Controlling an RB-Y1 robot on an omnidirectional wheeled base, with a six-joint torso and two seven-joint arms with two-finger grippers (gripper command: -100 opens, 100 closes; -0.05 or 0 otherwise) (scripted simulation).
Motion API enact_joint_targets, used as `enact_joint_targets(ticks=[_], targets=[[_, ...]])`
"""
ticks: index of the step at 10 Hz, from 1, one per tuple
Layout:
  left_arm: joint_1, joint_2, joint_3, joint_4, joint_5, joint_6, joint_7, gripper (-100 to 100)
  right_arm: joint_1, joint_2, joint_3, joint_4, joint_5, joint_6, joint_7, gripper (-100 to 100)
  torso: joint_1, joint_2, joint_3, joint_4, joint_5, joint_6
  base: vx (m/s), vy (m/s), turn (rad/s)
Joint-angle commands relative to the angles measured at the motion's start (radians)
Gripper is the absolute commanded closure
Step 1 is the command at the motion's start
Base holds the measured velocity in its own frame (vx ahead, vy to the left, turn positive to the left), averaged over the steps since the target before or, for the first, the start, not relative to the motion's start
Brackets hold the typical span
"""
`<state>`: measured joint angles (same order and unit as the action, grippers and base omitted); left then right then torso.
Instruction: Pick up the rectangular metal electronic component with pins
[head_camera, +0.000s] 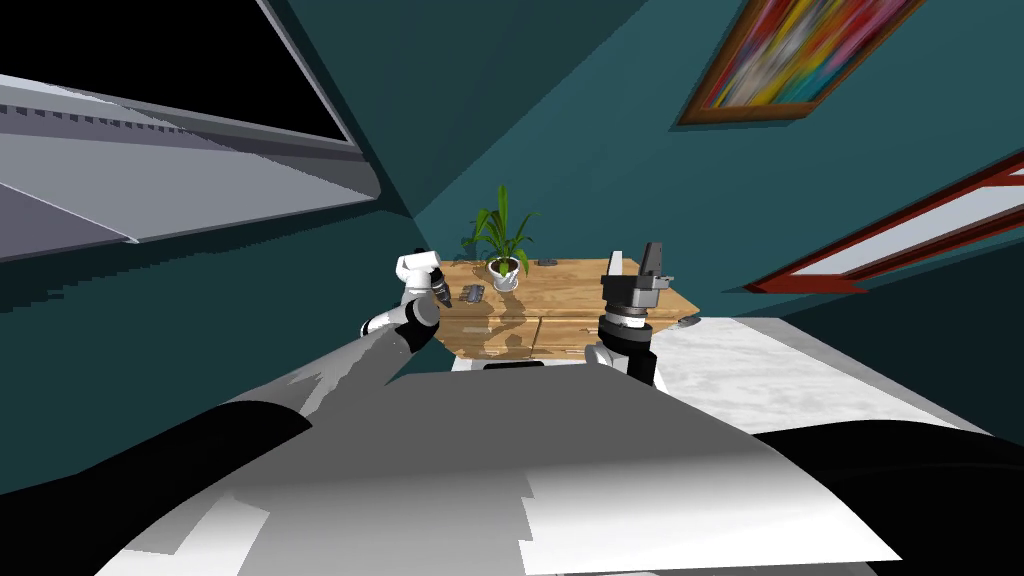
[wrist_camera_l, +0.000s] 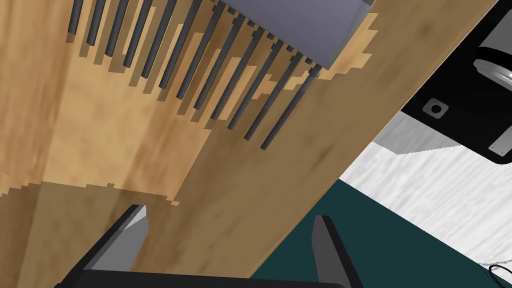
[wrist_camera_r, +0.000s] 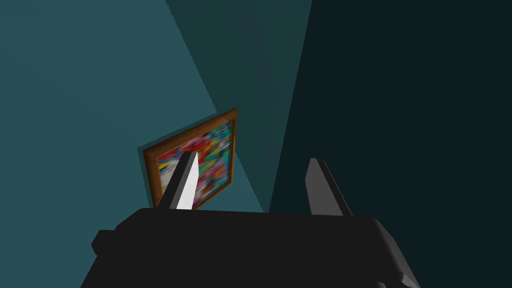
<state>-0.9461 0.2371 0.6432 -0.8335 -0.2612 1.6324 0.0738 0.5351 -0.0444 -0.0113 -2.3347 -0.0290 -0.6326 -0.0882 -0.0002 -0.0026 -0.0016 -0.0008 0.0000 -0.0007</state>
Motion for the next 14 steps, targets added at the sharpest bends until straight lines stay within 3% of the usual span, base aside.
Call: enact_joint_targets(ticks=[1,5,6,7,8,10,11,12,14], targets=[[-0.021,0.006,0.005,0.037,-0.001,0.013,0.005,-100,0.0,0.0,0.0,0.0,0.0,0.0,0.0,0,0.0,0.0,0.0,0.0,0.0,0.0,0.032,0.013,-0.034],[-0.068,0.008,0.03,0.134,-0.003,0.087,0.017,-100,0.0,0.0,0.0,0.0,0.0,0.0,0.0,0,0.0,0.0,0.0,0.0,0.0,0.0,0.044,0.009,-0.078],[-0.06,0.008,0.027,0.117,-0.002,0.077,0.013,-100,0.0,0.0,0.0,0.0,0.0,0.0,0.0,0,0.0,0.0,0.0,0.0,0.0,0.0,0.02,0.006,-0.011],[-0.06,0.008,0.028,0.117,-0.002,0.082,0.013,0,0.0,0.0,0.0,0.0,0.0,0.0,0.0,0,0.0,0.001,0.001,0.0,0.0,-0.001,0.0,0.0,0.0],[-0.042,0.003,0.022,0.129,0.007,0.052,0.014,-100,0.0,0.0,0.0,0.0,0.0,0.0,0.0,0,0.0,0.002,0.001,0.0,0.0,-0.001,0.012,0.0,0.014],[-0.023,-0.002,0.016,0.141,0.015,0.022,0.016,-100,0.0,0.0,0.0,0.0,0.0,0.0,0.0,0,0.0,0.002,0.001,0.0,0.0,-0.001,0.016,-0.004,0.014],[-0.033,0.002,0.018,0.145,0.012,0.03,0.016,-100,0.0,0.0,0.0,0.0,0.0,0.0,0.0,0,0.0,0.002,0.001,0.0,0.0,0.0,0.006,-0.002,0.002],[-0.032,0.002,0.018,0.147,0.013,0.026,0.017,100,0.0,0.0,0.0,0.0,0.0,0.0,0.0,0,0.0,0.002,0.001,0.001,0.0,0.0,0.0,0.0,0.0],[-0.032,0.002,0.018,0.147,0.012,0.027,0.017,100,0.0,0.0,0.0,0.0,0.0,0.0,0.0,0,0.0,0.002,0.001,0.0,0.0,0.0,0.0,0.0,0.0]])
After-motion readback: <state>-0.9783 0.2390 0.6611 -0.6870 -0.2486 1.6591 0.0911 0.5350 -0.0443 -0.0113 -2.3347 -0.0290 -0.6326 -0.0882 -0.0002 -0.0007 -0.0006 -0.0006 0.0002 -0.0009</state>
